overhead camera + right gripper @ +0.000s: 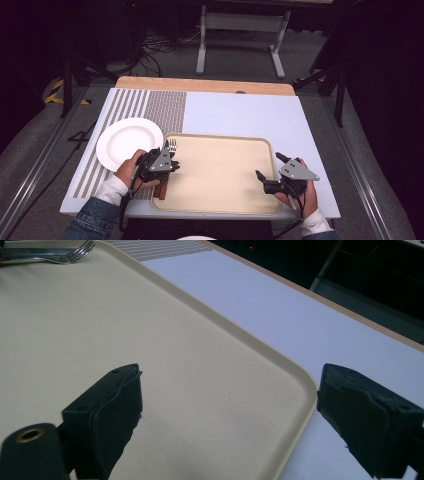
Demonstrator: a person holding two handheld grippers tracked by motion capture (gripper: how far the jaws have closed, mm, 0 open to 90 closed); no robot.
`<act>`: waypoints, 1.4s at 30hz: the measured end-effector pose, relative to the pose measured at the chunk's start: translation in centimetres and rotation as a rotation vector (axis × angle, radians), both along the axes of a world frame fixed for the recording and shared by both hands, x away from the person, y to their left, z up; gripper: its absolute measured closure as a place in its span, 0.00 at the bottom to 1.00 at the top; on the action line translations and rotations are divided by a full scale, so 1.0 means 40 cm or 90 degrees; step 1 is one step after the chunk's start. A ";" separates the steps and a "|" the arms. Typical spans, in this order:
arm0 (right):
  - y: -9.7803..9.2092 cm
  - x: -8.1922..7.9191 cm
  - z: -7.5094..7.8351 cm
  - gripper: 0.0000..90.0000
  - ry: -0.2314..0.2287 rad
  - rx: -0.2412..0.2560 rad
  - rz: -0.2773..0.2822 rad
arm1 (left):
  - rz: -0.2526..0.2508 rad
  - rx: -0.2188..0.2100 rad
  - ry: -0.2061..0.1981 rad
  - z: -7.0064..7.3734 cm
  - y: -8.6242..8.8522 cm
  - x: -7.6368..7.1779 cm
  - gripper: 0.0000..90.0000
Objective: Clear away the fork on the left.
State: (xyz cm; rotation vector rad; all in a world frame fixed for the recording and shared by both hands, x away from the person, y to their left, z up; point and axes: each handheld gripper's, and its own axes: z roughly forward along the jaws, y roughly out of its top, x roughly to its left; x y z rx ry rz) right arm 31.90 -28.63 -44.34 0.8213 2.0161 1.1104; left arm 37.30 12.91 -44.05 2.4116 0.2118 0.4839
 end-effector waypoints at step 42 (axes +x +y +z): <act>0.001 -0.001 0.000 0.13 0.004 0.001 0.003 | 0.045 -0.127 -0.035 0.023 -0.003 -0.015 0.05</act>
